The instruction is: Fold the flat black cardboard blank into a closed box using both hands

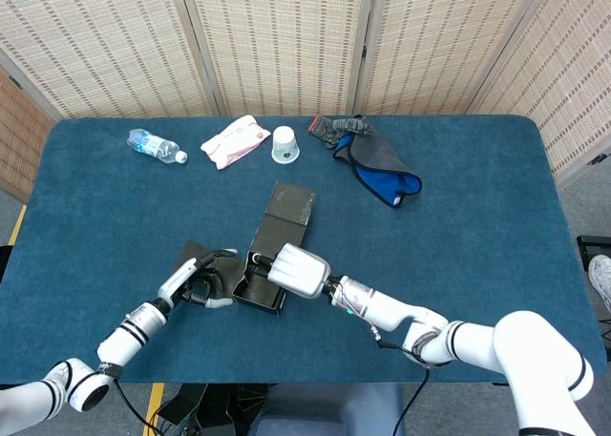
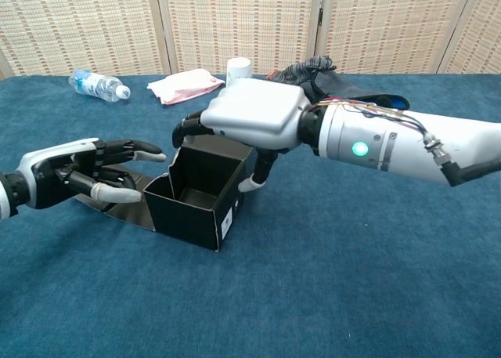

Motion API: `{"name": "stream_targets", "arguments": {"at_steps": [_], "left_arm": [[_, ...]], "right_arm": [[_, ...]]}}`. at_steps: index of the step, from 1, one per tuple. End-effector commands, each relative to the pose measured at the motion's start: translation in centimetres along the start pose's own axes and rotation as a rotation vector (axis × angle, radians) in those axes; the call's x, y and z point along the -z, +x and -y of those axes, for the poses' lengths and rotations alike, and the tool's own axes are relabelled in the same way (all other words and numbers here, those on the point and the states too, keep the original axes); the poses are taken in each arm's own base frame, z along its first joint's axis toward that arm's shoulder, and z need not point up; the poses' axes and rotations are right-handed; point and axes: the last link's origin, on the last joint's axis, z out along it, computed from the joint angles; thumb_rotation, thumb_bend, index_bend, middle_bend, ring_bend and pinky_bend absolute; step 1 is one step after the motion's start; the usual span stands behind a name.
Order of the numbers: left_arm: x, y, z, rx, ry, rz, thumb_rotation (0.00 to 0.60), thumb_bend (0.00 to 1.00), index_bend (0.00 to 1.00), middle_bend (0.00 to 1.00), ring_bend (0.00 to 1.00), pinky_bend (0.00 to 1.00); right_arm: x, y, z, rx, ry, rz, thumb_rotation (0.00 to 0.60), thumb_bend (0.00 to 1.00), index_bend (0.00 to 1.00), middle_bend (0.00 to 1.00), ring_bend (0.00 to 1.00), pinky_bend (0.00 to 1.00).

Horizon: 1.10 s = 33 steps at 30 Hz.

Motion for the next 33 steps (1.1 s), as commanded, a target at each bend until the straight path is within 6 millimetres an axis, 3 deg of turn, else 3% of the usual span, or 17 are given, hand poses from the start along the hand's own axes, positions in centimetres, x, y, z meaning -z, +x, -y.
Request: {"name": "stream_targets", "arguments": {"at_steps": [1, 6, 11, 16, 24, 33], "left_arm": [[0.6, 0.6, -0.2, -0.017, -0.008, -0.028, 0.600, 0.09, 0.19, 0.15, 0.52, 0.70], [1.4, 1.3, -0.6, -0.045, -0.019, -0.066, 0.600, 0.09, 0.19, 0.15, 0.51, 0.70], [2.2, 2.0, -1.3, -0.058, -0.037, -0.108, 0.600, 0.09, 0.18, 0.15, 0.49, 0.70], [3.0, 2.5, -1.9, -0.054, -0.049, -0.132, 0.600, 0.09, 0.17, 0.14, 0.48, 0.70], [3.7, 2.4, -2.7, -0.042, -0.069, -0.125, 0.600, 0.09, 0.17, 0.14, 0.48, 0.70], [4.1, 2.5, -3.1, -0.028, -0.094, -0.121, 0.600, 0.09, 0.16, 0.13, 0.48, 0.70]], "right_arm": [[2.8, 1.2, -0.4, -0.164, -0.127, -0.023, 0.600, 0.09, 0.18, 0.25, 0.72, 1.00], [7.1, 1.9, 0.4, -0.490, -0.312, 0.020, 0.600, 0.06, 0.18, 0.28, 0.72, 1.00], [10.3, 1.0, 1.6, -0.804, -0.467, 0.118, 0.600, 0.04, 0.17, 0.28, 0.72, 1.00], [11.6, -0.6, 3.2, -0.967, -0.547, 0.179, 0.600, 0.00, 0.01, 0.16, 0.72, 1.00], [10.1, -2.9, 5.4, -1.134, -0.637, 0.180, 0.600, 0.00, 0.00, 0.02, 0.66, 1.00], [6.5, -4.2, 6.7, -1.283, -0.679, 0.152, 0.600, 0.00, 0.00, 0.00, 0.65, 1.00]]}}
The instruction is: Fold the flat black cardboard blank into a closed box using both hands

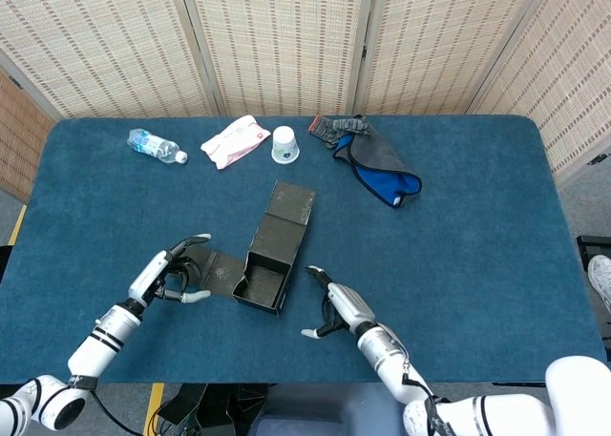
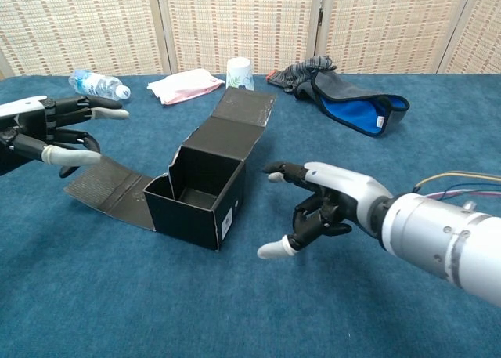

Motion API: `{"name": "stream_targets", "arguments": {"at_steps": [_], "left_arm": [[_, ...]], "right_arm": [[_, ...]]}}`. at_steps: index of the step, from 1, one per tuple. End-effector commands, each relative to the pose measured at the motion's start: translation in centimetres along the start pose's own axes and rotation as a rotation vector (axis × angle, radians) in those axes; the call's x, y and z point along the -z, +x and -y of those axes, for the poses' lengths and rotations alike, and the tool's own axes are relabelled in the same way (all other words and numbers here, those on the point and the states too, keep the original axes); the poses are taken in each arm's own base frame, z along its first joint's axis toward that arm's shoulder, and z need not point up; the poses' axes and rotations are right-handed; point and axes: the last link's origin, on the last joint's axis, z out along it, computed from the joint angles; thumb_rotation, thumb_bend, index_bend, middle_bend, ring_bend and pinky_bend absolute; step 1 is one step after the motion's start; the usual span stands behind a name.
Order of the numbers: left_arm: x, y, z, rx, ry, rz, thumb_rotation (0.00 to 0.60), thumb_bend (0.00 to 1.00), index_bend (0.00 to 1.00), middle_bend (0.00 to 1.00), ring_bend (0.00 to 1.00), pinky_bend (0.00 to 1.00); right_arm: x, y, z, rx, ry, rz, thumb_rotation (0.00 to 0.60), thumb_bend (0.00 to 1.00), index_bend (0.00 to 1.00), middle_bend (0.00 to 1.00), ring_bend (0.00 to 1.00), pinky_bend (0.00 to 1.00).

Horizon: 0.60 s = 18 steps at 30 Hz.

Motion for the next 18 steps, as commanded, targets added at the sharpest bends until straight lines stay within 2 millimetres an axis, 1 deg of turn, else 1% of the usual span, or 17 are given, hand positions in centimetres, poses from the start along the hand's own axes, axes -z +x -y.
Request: {"name": "stream_targets", "arguments": {"at_steps": [1, 12, 16, 18], "left_arm": [[0.1, 0.1, 0.0, 0.007, -0.004, 0.000, 0.600, 0.09, 0.16, 0.13, 0.48, 0.70], [0.7, 1.0, 0.1, 0.033, -0.009, -0.017, 0.600, 0.09, 0.16, 0.13, 0.49, 0.70], [0.8, 1.3, 0.1, 0.037, -0.008, -0.021, 0.600, 0.09, 0.16, 0.13, 0.49, 0.70], [0.8, 1.5, 0.1, 0.039, -0.008, -0.026, 0.600, 0.09, 0.16, 0.13, 0.48, 0.70]], "right_arm": [[-1.2, -0.6, 0.4, -0.030, 0.003, -0.003, 0.600, 0.00, 0.00, 0.00, 0.65, 1.00], [-4.7, -2.0, 1.4, -0.019, 0.039, 0.002, 0.600, 0.00, 0.00, 0.01, 0.65, 1.00], [-5.9, -2.2, 1.9, -0.009, 0.051, -0.004, 0.600, 0.00, 0.00, 0.05, 0.65, 1.00], [-6.4, -2.2, 2.0, -0.002, 0.057, -0.003, 0.600, 0.03, 0.00, 0.07, 0.65, 1.00]]}}
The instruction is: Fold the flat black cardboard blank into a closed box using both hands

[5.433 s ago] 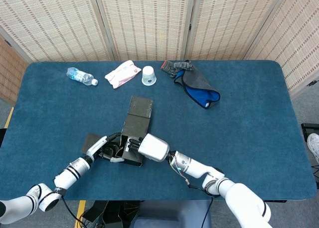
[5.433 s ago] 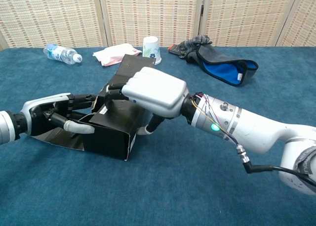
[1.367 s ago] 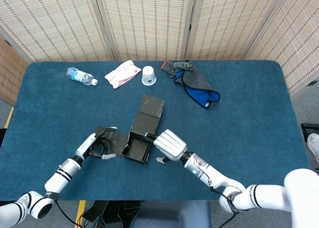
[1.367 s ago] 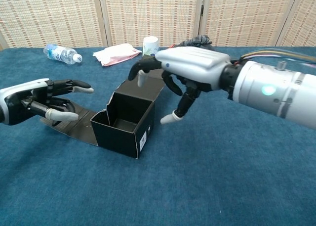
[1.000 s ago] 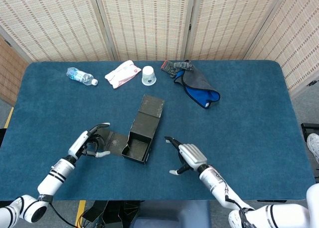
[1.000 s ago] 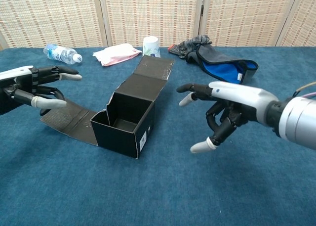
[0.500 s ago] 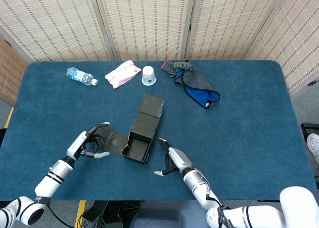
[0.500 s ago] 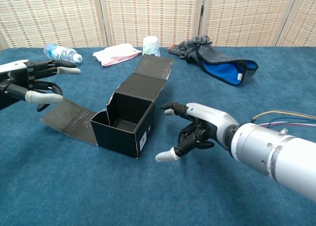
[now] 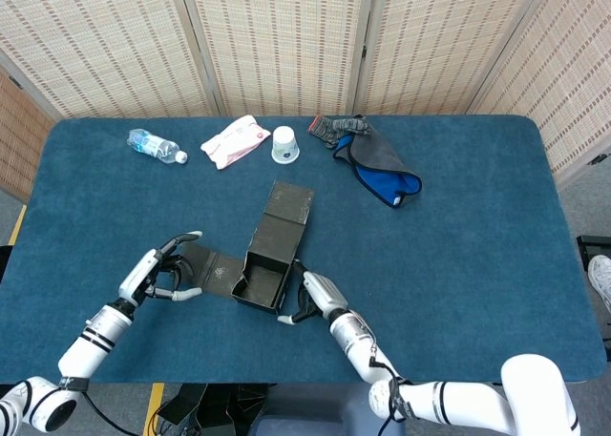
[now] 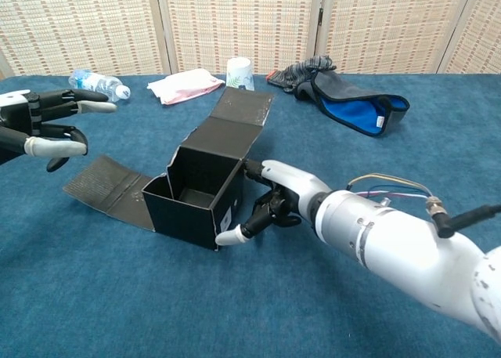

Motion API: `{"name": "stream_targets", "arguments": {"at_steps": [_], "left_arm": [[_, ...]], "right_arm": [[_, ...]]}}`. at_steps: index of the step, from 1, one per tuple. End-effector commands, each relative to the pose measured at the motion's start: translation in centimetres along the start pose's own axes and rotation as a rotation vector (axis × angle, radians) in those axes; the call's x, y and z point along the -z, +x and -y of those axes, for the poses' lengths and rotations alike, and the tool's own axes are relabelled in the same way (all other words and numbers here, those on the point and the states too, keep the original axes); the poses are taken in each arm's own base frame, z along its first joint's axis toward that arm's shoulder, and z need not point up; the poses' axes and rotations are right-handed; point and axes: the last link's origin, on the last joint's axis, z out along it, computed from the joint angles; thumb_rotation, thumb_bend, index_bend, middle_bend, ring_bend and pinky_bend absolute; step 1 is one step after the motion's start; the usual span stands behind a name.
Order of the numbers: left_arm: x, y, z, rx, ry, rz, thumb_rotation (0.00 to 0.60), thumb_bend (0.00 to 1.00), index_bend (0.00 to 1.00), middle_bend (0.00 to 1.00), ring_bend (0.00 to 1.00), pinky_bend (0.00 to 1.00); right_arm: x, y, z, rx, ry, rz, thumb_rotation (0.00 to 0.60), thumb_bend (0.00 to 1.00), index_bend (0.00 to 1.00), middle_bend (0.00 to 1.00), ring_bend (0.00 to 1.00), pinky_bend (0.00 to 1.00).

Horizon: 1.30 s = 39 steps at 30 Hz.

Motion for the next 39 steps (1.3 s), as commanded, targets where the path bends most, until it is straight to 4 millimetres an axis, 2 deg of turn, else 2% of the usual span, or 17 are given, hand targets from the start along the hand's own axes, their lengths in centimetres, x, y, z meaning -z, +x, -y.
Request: {"name": "stream_targets", "arguments": {"at_steps": [1, 8, 11, 18, 26, 30, 33, 39], "left_arm": [[0.0, 0.1, 0.0, 0.003, 0.000, -0.004, 0.600, 0.09, 0.16, 0.13, 0.48, 0.70], [0.3, 0.5, 0.0, 0.013, 0.000, -0.014, 0.600, 0.09, 0.16, 0.13, 0.49, 0.70], [0.3, 0.5, 0.0, 0.015, -0.001, -0.014, 0.600, 0.09, 0.16, 0.13, 0.49, 0.70], [0.5, 0.6, -0.1, 0.017, 0.003, -0.017, 0.600, 0.09, 0.16, 0.13, 0.49, 0.70], [0.5, 0.6, -0.1, 0.027, 0.007, -0.015, 0.600, 0.09, 0.16, 0.13, 0.49, 0.70], [0.5, 0.5, -0.2, 0.025, 0.004, -0.006, 0.600, 0.09, 0.16, 0.13, 0.49, 0.70], [0.5, 0.5, -0.3, 0.026, 0.003, -0.002, 0.600, 0.09, 0.16, 0.13, 0.48, 0.70], [0.6, 0.3, -0.2, 0.034, 0.008, 0.008, 0.600, 0.09, 0.16, 0.13, 0.49, 0.70]], "right_arm": [[-0.8, -0.2, 0.5, 0.006, 0.016, 0.005, 0.600, 0.06, 0.00, 0.08, 0.65, 1.00], [-2.3, 0.6, 0.5, 0.032, 0.034, 0.009, 0.600, 0.19, 0.00, 0.17, 0.65, 1.00], [-3.1, 1.3, 0.8, 0.051, 0.061, 0.045, 0.600, 0.21, 0.00, 0.18, 0.66, 1.00], [-5.2, 4.3, 1.3, 0.185, 0.110, 0.047, 0.600, 0.19, 0.00, 0.18, 0.66, 1.00], [-6.3, 6.9, 1.4, 0.145, 0.080, -0.044, 0.600, 0.13, 0.00, 0.15, 0.66, 1.00], [-5.5, 7.2, 0.9, 0.097, 0.054, -0.031, 0.600, 0.13, 0.00, 0.14, 0.66, 1.00], [-4.0, 7.1, 0.1, 0.020, 0.025, -0.023, 0.600, 0.12, 0.00, 0.11, 0.66, 1.00], [-1.2, 6.2, -1.3, -0.011, -0.012, -0.005, 0.600, 0.01, 0.00, 0.07, 0.66, 1.00]]}}
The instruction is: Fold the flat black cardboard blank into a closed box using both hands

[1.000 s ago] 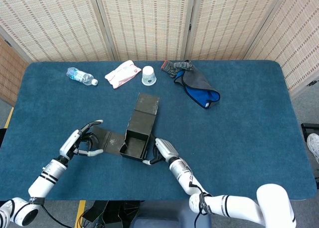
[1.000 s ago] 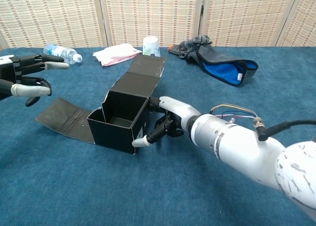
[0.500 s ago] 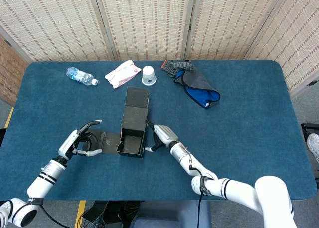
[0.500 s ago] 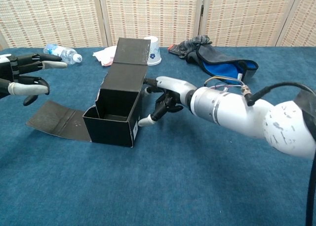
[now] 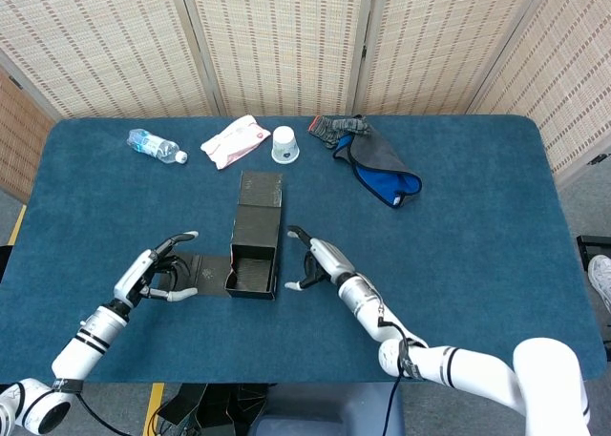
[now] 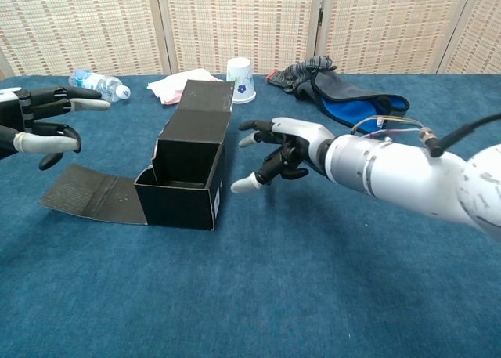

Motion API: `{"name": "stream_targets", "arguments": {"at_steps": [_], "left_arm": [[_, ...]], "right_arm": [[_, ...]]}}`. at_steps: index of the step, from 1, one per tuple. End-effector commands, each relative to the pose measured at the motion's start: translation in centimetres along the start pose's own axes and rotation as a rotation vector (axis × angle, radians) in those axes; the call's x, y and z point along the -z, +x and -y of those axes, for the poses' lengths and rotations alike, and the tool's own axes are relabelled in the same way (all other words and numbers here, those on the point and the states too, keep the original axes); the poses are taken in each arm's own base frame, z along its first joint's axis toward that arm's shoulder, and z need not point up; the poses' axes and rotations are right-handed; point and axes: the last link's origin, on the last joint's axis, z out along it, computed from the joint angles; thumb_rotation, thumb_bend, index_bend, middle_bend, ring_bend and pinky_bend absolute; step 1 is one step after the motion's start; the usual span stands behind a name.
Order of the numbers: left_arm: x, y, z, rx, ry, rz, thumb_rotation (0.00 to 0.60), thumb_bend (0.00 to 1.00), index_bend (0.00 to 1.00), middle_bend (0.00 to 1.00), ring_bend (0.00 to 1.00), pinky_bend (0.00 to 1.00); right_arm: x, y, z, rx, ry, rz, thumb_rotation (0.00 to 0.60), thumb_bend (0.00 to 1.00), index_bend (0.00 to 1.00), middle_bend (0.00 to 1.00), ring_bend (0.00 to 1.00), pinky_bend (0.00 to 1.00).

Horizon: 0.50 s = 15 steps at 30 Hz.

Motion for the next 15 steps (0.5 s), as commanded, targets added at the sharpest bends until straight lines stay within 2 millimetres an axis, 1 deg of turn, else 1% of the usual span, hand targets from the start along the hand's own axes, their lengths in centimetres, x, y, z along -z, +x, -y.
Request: {"name": "stream_targets", "arguments": {"at_steps": [1, 4, 7, 11, 15], "left_arm": [[-0.1, -0.1, 0.0, 0.007, 0.001, 0.004, 0.600, 0.09, 0.16, 0.13, 0.49, 0.70], [-0.1, -0.3, -0.1, 0.010, -0.003, 0.010, 0.600, 0.09, 0.16, 0.13, 0.49, 0.70], [-0.1, -0.3, -0.1, 0.011, -0.006, 0.012, 0.600, 0.09, 0.16, 0.13, 0.49, 0.70], [0.1, -0.1, -0.1, 0.013, -0.005, 0.008, 0.600, 0.09, 0.16, 0.13, 0.49, 0.70], [0.4, 0.2, 0.0, 0.020, 0.001, 0.001, 0.600, 0.09, 0.16, 0.13, 0.49, 0.70]], "right_arm": [[1.7, -0.4, -1.4, -0.012, -0.042, -0.003, 0.600, 0.00, 0.00, 0.06, 0.65, 1.00], [2.0, -1.5, -1.5, -0.027, -0.049, -0.001, 0.600, 0.00, 0.00, 0.06, 0.65, 1.00], [1.8, -2.8, -1.4, -0.045, -0.051, -0.004, 0.600, 0.00, 0.00, 0.06, 0.65, 1.00], [1.4, -4.0, -1.1, -0.061, -0.040, -0.018, 0.600, 0.00, 0.00, 0.07, 0.65, 1.00], [1.1, -4.5, -0.8, -0.072, -0.023, -0.034, 0.600, 0.00, 0.00, 0.08, 0.65, 1.00]]}}
